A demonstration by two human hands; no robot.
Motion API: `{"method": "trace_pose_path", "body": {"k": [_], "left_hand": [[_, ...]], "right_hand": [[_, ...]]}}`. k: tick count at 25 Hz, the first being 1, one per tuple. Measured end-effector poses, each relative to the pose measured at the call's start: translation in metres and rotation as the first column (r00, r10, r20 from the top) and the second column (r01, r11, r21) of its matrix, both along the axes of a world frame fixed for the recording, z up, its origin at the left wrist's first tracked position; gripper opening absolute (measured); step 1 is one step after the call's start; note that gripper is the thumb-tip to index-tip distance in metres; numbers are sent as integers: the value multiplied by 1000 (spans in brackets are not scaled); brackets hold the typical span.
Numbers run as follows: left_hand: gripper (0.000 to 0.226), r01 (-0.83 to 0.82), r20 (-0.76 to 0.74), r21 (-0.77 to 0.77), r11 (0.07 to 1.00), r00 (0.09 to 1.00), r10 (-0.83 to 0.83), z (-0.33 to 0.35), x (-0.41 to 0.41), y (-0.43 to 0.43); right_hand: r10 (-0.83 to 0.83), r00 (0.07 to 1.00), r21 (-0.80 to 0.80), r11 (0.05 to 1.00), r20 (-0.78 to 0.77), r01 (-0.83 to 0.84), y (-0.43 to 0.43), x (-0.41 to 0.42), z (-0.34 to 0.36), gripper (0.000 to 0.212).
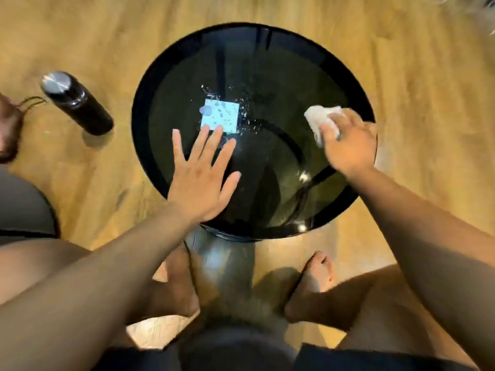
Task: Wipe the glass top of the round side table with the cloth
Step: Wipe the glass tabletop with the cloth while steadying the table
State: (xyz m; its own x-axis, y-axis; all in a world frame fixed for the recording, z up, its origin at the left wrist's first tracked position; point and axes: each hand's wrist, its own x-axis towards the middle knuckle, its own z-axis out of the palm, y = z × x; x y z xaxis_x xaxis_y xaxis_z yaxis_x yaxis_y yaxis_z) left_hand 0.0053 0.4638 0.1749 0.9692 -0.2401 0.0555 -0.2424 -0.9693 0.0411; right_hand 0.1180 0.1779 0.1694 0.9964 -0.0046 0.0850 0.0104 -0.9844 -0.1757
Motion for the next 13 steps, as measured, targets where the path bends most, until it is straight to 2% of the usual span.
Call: {"method": "trace_pose_path", "body": {"k": [3, 7, 11, 13], "left_hand": [[66, -107, -27, 1, 994, 994, 107, 0, -8, -4], [71, -110, -66, -15, 994, 992, 109, -2, -34, -15], [77, -100, -88, -32, 994, 991, 97, -7, -40, -14], [75, -99, -104, -4, 995, 990, 98, -9, -38, -15]], "right_hand": [[48, 997, 50, 998, -66, -45, 31, -100, 5, 62], [213, 977, 6, 977, -1, -213, 90, -196, 14, 41], [387, 920, -1, 922, -64, -388, 87, -196, 18, 37], [382, 924, -14, 924, -23, -382, 66, -172, 14, 35]]}}
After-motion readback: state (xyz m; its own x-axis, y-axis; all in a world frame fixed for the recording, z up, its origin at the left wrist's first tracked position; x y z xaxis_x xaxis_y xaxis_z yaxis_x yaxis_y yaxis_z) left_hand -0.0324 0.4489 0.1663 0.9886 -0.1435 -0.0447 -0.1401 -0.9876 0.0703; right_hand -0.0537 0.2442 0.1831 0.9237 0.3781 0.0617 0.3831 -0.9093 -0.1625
